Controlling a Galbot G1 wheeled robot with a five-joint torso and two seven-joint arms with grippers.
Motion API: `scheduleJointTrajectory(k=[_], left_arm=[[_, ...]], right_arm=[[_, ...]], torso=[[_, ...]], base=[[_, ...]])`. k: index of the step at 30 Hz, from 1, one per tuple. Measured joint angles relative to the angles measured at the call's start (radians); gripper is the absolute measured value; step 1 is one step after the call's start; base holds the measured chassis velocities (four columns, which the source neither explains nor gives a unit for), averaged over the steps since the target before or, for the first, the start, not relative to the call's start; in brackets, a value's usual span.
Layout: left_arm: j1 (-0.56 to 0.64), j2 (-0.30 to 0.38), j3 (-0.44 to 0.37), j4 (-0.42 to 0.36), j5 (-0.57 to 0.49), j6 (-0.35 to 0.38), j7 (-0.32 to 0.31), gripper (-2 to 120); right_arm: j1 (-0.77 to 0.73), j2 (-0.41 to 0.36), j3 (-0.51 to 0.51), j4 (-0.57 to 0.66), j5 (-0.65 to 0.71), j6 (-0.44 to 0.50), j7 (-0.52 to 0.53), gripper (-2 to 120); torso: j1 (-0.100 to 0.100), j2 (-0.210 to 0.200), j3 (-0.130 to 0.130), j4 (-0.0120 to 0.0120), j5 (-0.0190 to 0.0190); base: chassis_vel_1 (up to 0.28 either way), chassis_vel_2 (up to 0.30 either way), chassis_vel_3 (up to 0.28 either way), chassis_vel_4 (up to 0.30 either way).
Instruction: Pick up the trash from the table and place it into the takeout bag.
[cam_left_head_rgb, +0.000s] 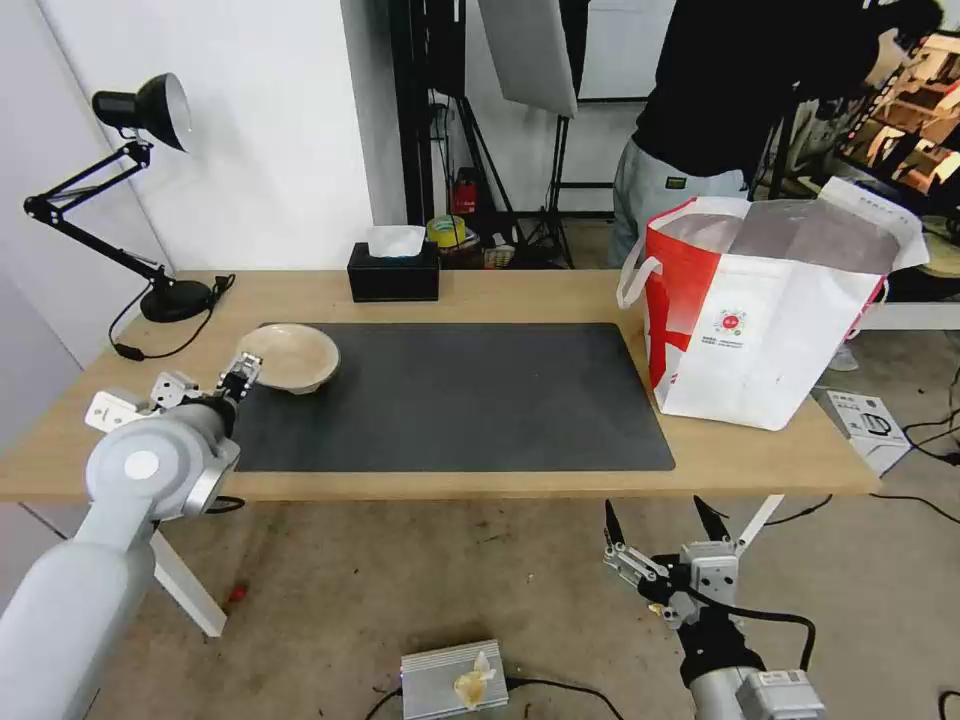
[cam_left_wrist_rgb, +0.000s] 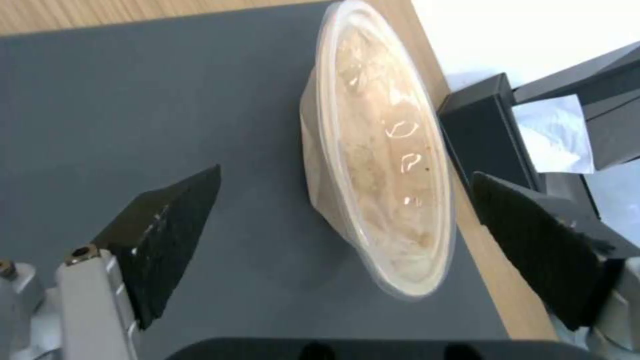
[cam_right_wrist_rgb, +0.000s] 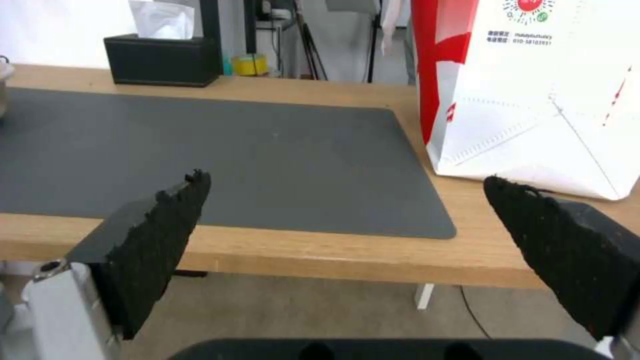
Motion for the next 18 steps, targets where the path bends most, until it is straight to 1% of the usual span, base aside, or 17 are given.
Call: scheduleJointTrajectory(k=[7,13,18], left_arm=[[-0.048,-0.018,0.036,0.051,0.001,0.0,-0.004,100],[-0.071,-0.023,0.051,0.071,0.001,0.0,-0.005,100],[-0.138,-0.043,0.102,0.134,0.01,0.0,-0.008,100]], right_arm=[[0.0,0.0,0.0,0.0,0.0,0.0,0.0,100],[0.0,0.0,0.0,0.0,0.0,0.0,0.0,100],[0.0,0.0,0.0,0.0,0.0,0.0,0.0,100]], torso=[[0.0,0.0,0.0,0.0,0.0],[0.0,0.0,0.0,0.0,0.0],[0.0,0.0,0.0,0.0,0.0]], base=[[0.0,0.0,0.0,0.0],[0.0,0.0,0.0,0.0],[0.0,0.0,0.0,0.0]])
